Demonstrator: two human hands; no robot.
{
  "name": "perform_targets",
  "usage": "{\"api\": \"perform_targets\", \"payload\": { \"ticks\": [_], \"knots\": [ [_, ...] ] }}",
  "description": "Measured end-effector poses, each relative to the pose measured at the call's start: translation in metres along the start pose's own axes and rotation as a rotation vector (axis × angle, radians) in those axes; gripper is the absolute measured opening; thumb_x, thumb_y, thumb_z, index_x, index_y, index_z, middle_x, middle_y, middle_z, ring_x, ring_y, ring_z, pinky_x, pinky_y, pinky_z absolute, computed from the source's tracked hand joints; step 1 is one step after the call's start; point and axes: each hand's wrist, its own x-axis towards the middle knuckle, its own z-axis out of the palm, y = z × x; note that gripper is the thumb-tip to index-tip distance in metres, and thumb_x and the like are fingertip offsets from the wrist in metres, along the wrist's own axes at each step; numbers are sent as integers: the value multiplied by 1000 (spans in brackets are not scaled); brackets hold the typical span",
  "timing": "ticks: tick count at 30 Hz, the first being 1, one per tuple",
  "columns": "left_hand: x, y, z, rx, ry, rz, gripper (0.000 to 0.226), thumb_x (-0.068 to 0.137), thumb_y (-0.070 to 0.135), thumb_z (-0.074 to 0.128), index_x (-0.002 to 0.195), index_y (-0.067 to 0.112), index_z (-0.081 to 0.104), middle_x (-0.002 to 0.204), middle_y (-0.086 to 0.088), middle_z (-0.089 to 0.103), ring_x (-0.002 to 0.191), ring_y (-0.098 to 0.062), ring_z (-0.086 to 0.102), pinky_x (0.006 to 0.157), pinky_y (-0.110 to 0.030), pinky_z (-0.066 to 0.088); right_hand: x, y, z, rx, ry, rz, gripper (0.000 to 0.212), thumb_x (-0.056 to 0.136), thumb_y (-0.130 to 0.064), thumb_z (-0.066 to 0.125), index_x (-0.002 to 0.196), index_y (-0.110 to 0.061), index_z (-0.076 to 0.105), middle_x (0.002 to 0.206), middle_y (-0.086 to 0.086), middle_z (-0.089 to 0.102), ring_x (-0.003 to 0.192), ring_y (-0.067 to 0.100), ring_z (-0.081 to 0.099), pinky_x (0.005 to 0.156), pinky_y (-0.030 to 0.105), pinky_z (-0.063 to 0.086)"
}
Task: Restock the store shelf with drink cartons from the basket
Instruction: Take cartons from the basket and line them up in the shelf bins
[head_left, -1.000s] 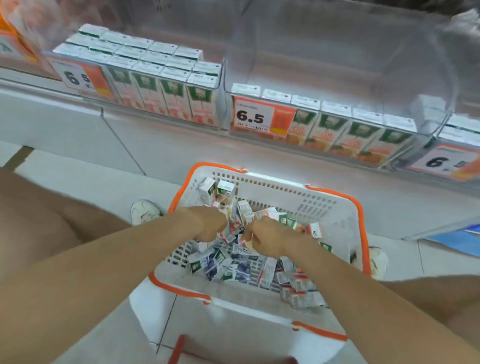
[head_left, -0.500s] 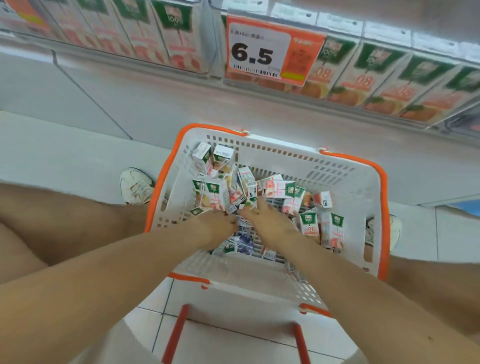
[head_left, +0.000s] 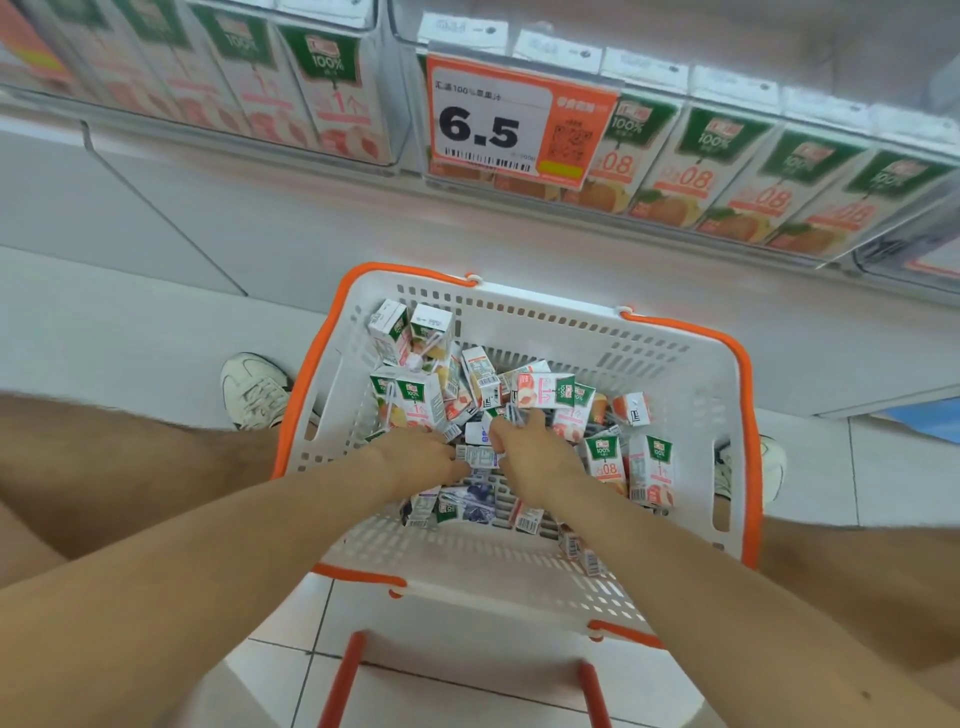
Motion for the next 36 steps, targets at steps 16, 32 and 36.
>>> {"api": "perform_targets", "payload": {
  "ticks": [16,32,36],
  "knots": [
    [-132,-54,-151,-1092,258,-204,37,97,44,72,127,30,57,119,-5,59,92,-17,67,74,-28,59,-95,-35,-154,1368,-55,-14,21,94,-33,59,115,-34,60,124,17,65,83,29,63,84,52,56],
    [-232,-44,-286,-827,1135,-337,20,102,47,61,120,39,67,91,13,68,75,-9,63,77,-37,54,-160,-78,-298,642,867,-427,23,92,-29,73,111,-24,60,83,-3,73,69,11,69,69,40,56],
    [-221,-50,-295,-925,1372,-586,12,101,41,65,108,34,71,86,19,63,71,2,56,70,-28,44,-144,-69,-332,480,985,-537,25,95,-25,68,116,-23,54,101,-8,69,91,12,67,80,42,56]
  ]
}}
